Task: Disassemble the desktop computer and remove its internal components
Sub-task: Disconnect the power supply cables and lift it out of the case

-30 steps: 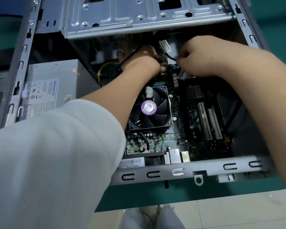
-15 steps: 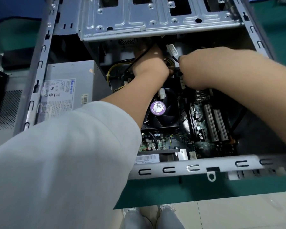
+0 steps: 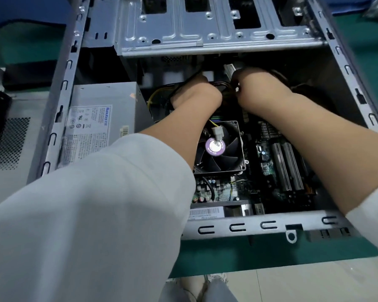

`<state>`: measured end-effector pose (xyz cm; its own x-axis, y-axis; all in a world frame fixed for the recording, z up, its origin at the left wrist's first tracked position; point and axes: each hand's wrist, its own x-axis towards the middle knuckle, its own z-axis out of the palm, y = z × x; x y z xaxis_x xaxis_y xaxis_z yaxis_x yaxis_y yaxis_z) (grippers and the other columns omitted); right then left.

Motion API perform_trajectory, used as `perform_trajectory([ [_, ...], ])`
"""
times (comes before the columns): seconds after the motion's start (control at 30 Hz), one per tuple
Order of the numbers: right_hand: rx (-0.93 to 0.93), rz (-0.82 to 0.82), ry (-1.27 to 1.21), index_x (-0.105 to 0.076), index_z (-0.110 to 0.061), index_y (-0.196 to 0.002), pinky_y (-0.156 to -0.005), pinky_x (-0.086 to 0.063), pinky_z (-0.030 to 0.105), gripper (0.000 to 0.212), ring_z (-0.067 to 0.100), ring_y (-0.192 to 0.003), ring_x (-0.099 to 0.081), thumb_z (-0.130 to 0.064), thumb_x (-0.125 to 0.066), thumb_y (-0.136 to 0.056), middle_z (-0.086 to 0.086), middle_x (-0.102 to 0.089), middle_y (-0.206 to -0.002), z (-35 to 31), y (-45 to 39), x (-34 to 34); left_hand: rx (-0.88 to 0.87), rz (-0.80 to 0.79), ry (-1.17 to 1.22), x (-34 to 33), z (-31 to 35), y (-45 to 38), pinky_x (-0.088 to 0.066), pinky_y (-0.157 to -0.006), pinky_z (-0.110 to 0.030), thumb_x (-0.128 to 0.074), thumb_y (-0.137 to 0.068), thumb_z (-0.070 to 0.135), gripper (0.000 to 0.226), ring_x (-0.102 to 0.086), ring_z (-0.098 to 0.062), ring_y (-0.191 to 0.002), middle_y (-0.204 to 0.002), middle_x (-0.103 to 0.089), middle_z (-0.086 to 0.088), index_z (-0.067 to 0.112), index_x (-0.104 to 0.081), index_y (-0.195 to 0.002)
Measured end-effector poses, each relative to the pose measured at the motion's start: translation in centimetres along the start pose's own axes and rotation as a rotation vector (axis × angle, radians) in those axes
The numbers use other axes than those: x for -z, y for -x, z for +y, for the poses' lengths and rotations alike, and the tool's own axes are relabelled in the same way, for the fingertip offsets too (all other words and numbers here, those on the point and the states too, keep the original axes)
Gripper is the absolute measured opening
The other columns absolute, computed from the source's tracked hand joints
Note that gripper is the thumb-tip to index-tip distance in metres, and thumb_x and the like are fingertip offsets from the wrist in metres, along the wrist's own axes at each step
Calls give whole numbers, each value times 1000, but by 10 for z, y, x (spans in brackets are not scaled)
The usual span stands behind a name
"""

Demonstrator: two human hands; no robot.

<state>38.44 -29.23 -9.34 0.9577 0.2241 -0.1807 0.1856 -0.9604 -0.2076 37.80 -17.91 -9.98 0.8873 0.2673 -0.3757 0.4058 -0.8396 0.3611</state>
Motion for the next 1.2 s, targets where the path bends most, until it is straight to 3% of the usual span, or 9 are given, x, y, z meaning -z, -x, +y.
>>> perform_trajectory([
  [0.23, -1, 26, -14, -52, -18, -117, -75, -42, 33, 36, 36, -101, -58, -8, -52, -82, 16, -60, -113, 3, -6, -10, 91, -124, -87, -10, 8, -16, -33, -98, -26, -35, -97, 37, 43, -44, -18, -128, -139, -47, -4, 16, -46, -133],
  [0.4, -1, -6, -44, -49, -20, -115, -72, -36, 30, 31, 35, -98, -58, -12, -49, -86, 17, -59, -112, 3, -6, -11, 6, -186, -243, -13, 9, -20, -30, -106, -38, -34, -93, 38, 48, -39, -23, -133, -143, -44, -2, 20, -47, -136],
  [0.5, -18, -70, -42, -49, -16, -121, -75, -33, 29, 35, 34, -104, -57, -9, -50, -86, 17, -58, -116, 1, -9, -8, -43, -211, -284, -15, 10, -22, -31, -106, -37, -32, -95, 37, 49, -39, -24, -134, -145, -42, -5, 18, -45, -138],
  [0.67, -23, -85, -14, -41, -22, -91, -67, -33, 29, 16, 25, -72, -45, -9, -48, -85, 3, -44, -81, 1, -7, -5, -56, -197, -251, -16, 9, -21, -36, -103, -35, -33, -95, 37, 48, -44, -27, -129, -140, -47, -8, 13, -48, -135],
  [0.73, -38, -38, -34, -42, -23, -92, -58, -29, 26, 14, 25, -70, -42, -11, -46, -85, 0, -38, -74, 2, -3, -7, -63, -196, -231, -16, 8, -22, -37, -103, -36, -36, -94, 36, 46, -47, -28, -127, -137, -50, -9, 14, -52, -131],
  [0.87, -61, -75, -108, -53, -19, -108, -66, -34, 27, 23, 26, -79, -47, -13, -49, -86, 10, -55, -94, 0, -3, -5, -34, -179, -235, -15, 8, -18, -37, -99, -37, -36, -92, 39, 46, -48, -29, -124, -134, -51, -10, 16, -54, -127],
  [0.97, -69, -94, -184, -54, -16, -114, -70, -33, 26, 28, 26, -91, -53, -25, -53, -87, 14, -60, -112, 0, -7, -5, -23, -177, -118, -17, 6, -19, -36, -87, -27, -41, -95, 33, 42, -48, -26, -125, -135, -51, -10, 12, -53, -130],
  [1.07, -70, -42, -176, -54, -14, -111, -68, -32, 26, 34, 27, -93, -56, -41, -50, -91, 16, -60, -112, 1, -7, -10, 6, -186, -120, -16, 4, -20, -35, -104, -30, -39, -92, 46, 49, -47, -22, -125, -134, -53, -5, 18, -55, -129],
  [1.2, -61, 14, -149, -53, -12, -101, -66, -32, 28, 39, 32, -95, -59, -49, -49, -92, 19, -62, -108, -2, -4, -17, 10, -188, -111, -14, 0, -18, -37, -106, -33, -46, -89, 41, 44, -47, -25, -125, -134, -52, -4, 21, -55, -126],
])
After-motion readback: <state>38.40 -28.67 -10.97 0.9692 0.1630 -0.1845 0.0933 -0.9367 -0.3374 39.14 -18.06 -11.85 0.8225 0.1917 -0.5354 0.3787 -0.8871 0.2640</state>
